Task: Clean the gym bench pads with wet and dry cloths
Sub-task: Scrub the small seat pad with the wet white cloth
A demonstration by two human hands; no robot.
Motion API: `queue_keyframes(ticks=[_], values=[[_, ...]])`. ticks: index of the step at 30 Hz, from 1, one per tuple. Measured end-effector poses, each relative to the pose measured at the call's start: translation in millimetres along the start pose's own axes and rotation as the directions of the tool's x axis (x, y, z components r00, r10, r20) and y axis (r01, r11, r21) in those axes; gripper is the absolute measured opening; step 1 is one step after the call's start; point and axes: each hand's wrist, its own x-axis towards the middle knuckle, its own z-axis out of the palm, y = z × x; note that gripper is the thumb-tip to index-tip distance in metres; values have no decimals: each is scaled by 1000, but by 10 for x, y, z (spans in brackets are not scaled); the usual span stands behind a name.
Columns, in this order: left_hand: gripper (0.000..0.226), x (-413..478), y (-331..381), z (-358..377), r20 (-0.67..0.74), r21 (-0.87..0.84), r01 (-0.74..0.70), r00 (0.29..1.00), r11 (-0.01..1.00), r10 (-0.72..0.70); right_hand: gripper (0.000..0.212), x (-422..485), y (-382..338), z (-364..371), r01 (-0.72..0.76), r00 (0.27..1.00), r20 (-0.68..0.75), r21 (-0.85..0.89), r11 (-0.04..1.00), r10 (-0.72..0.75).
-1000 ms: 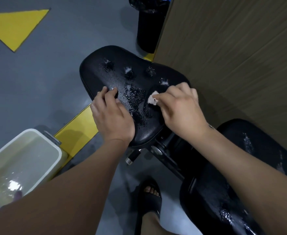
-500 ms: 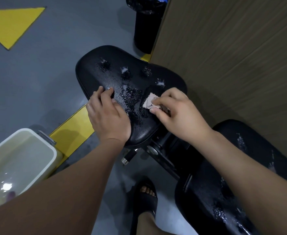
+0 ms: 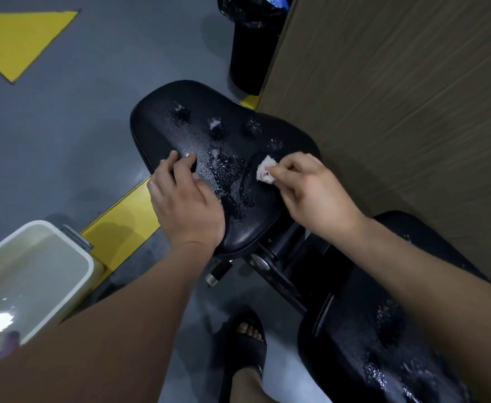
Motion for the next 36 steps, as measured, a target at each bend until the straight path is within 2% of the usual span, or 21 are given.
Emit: queue_keyframes(ticks=[2,4,6,7,11,13,15,17,19,21,24,26,27,31,32,34,36], values=[[36,2,7,-1,5,-1,0,1000,1000,0,20,144,180,-8,-15,1000,-2,-88,996,14],[36,-4,15,-11,9,-2,3,1000,1000,-3,22,351,315,28,-157,987,-45,-175,972,152],[36,-5,23,-16,12,-6,4,1000,1000,-4,23,469,287,85,-263,964,-84,-182,948,251],[37,-1,19,-12,9,-8,4,1000,1000,-4,24,471,228,112,-267,963,-85,-164,950,256],[37,-4,11,-6,-4,5,-6,1000,1000,6,29,173,-1,102,-102,995,-21,-48,994,101],[37,-1,12,-7,-4,3,-7,1000,1000,7,30,149,52,56,-40,999,6,-47,998,41],[37,2,15,-7,-3,-4,-4,1000,1000,4,29,307,204,70,-85,996,-11,-91,992,85],[37,-4,16,-12,-5,-13,7,1000,1000,-7,26,512,285,114,-229,973,-37,-112,967,226],[37,-5,22,-14,-7,-18,10,1000,1000,-10,25,587,223,160,-295,955,-60,-91,951,291],[37,-7,14,-5,-13,-17,1,1000,1000,-1,28,456,85,182,-222,973,-76,-46,974,218],[37,-2,10,2,-13,-11,-7,1000,1000,7,35,100,-80,127,-44,999,-1,34,998,44],[37,0,5,1,-12,-10,-10,1000,1000,9,36,83,5,85,12,999,29,29,1000,-13],[37,0,5,-1,-10,-10,-12,1000,1000,12,36,158,113,85,-4,1000,17,-3,1000,4],[37,-5,16,-20,-7,-26,-7,1000,1000,7,26,511,379,142,-287,957,-71,-101,953,280],[36,-6,22,-18,-7,-27,-9,1000,1000,9,26,509,327,162,-310,949,-85,-99,945,303],[36,-5,22,-9,-12,-25,-5,1000,1000,5,33,353,131,192,-243,966,-104,-61,968,236],[36,-4,23,1,-18,-15,-6,1000,1000,5,38,86,-52,174,-103,993,-57,-2,995,103]])
